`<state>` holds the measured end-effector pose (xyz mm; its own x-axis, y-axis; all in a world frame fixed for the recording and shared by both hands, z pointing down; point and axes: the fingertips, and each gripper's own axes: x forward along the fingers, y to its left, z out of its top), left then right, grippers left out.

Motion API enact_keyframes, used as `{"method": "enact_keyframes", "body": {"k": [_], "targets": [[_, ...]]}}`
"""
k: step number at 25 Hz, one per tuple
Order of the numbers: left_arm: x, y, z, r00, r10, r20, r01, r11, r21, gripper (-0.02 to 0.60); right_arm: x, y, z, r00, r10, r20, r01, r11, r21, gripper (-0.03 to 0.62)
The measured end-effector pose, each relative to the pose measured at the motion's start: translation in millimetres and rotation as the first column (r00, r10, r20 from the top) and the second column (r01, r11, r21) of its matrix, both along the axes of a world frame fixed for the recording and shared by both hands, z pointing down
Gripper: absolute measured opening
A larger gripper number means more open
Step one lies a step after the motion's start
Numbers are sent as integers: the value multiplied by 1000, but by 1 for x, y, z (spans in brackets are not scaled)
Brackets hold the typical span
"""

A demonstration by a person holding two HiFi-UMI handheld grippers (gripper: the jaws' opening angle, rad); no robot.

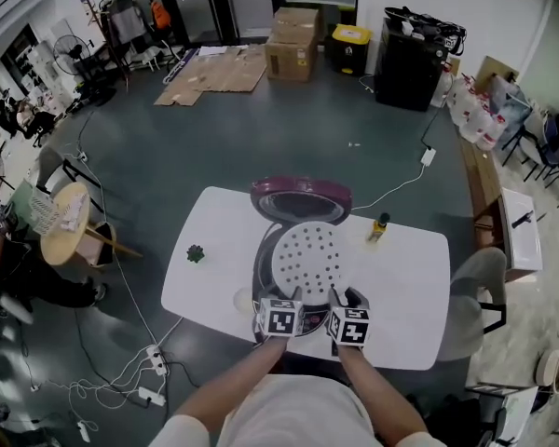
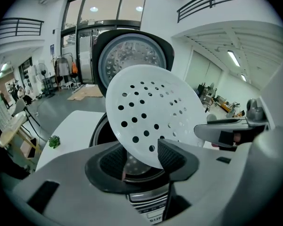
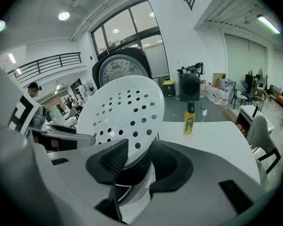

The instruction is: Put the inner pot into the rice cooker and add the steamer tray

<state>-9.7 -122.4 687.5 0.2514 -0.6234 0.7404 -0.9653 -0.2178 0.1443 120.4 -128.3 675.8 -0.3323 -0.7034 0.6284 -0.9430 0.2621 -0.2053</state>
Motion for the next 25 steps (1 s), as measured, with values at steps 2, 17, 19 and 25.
{"method": "enact_keyframes", "body": {"k": [2, 17, 19, 25], "targets": [[-13, 2, 7, 1000, -4, 10, 5, 1000, -24, 222, -13, 0, 8, 1000, -18, -4, 17, 999, -26, 165], [-49, -1, 54, 995, 78, 60, -66, 983, -173, 239, -51, 0, 54, 994, -98, -38, 84, 958, -274, 179], [-51, -2, 55, 994, 94, 62, -81, 979, -187, 241, -54, 0, 56, 993, -109, -39, 92, 950, -299, 181], [-58, -11, 59, 988, 142, 53, -125, 961, -247, 244, -62, -5, 62, 992, -126, -21, 109, 921, -374, 189]]}}
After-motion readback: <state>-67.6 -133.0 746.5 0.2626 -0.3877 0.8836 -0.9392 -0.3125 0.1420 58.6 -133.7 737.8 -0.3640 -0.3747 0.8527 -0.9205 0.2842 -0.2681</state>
